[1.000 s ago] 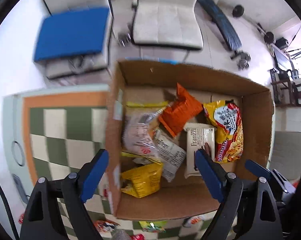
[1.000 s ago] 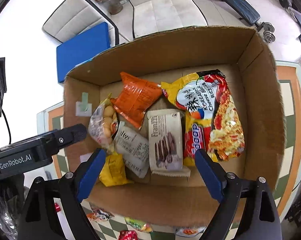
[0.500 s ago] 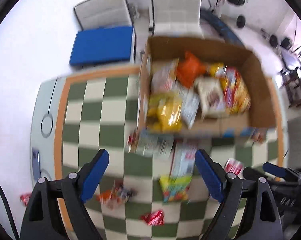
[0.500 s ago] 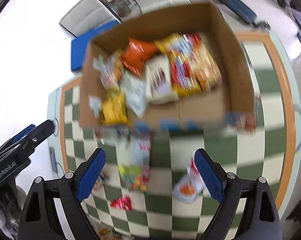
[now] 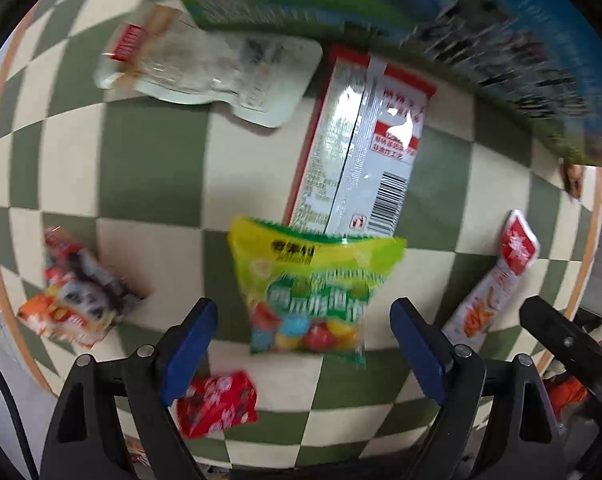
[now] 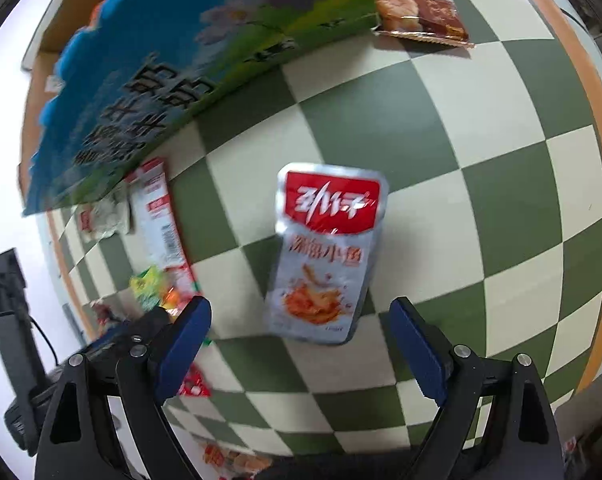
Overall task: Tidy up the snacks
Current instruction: 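Grasp the watermelon gum bag with left gripper while right grasps the red fish pouch, then carry the gum bag into the box with left gripper while right drops the pouch in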
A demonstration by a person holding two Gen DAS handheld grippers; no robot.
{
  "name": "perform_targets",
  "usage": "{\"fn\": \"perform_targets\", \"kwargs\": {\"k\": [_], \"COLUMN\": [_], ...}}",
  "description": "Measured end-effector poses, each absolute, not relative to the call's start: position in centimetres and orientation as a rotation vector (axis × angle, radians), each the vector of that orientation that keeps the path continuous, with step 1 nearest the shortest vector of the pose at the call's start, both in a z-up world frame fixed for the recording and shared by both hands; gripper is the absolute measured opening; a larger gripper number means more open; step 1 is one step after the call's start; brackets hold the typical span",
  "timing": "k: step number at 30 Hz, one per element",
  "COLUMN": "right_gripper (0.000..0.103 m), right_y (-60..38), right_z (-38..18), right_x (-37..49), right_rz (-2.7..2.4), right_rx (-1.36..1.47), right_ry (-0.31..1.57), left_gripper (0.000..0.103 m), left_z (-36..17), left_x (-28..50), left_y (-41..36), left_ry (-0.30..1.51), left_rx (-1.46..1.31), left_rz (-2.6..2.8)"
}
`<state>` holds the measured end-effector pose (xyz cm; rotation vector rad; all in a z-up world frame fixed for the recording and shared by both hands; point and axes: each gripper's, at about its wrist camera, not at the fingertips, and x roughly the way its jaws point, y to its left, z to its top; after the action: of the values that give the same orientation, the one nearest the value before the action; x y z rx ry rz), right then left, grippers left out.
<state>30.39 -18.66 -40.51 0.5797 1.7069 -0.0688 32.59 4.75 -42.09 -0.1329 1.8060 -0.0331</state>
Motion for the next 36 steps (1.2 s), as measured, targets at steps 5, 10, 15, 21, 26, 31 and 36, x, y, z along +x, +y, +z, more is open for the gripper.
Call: {"fn": "perform_targets", "kwargs": {"k": [5, 10, 15, 21, 26, 31, 36], "right_gripper": [0.093, 0.094, 0.078, 0.061, 0.056, 0.056, 0.056], "right_y": [-18.4, -17.2, -14.8, -13.3, -13.2, -13.3, -14.5], "right_z": [-42.4, -44.8, -45.1, -44.2, -43.2, -41.7, -38.5], "right_x": [31.3, 32.2, 32.3, 31.1, 30.1, 28.5, 27.3], "right_rz": [-0.122, -0.170, -0.221, -0.168, -0.111, -0.072, -0.020], "right_rx": [0.570, 0.519, 0.321, 0.189, 0.180, 0.214, 0.245], "right_ry": [1.729, 1.787, 1.802, 1.741, 1.714, 1.689, 1.648], "left_gripper": [0.056, 0.053, 0.053, 0.052, 0.052, 0.051, 0.051], "left_z": [-42.8, -42.1, -42.2, -42.0, -42.4, -40.6, -37.1], "left_x": [32.6, 31.5, 30.6, 29.7, 29.6, 29.3, 29.1], "left_y": [4.2, 4.8, 5.1, 4.8, 2.8, 1.3, -0.1], "left_ry": [1.783, 1.780, 1.780, 1.773, 1.769, 1.742, 1.686], "left_rx": [-0.106, -0.101, -0.124, -0.110, -0.095, -0.074, -0.067], "left_rz": [-0.014, 0.000, 0.025, 0.027, 0.010, -0.020, -0.076]}}
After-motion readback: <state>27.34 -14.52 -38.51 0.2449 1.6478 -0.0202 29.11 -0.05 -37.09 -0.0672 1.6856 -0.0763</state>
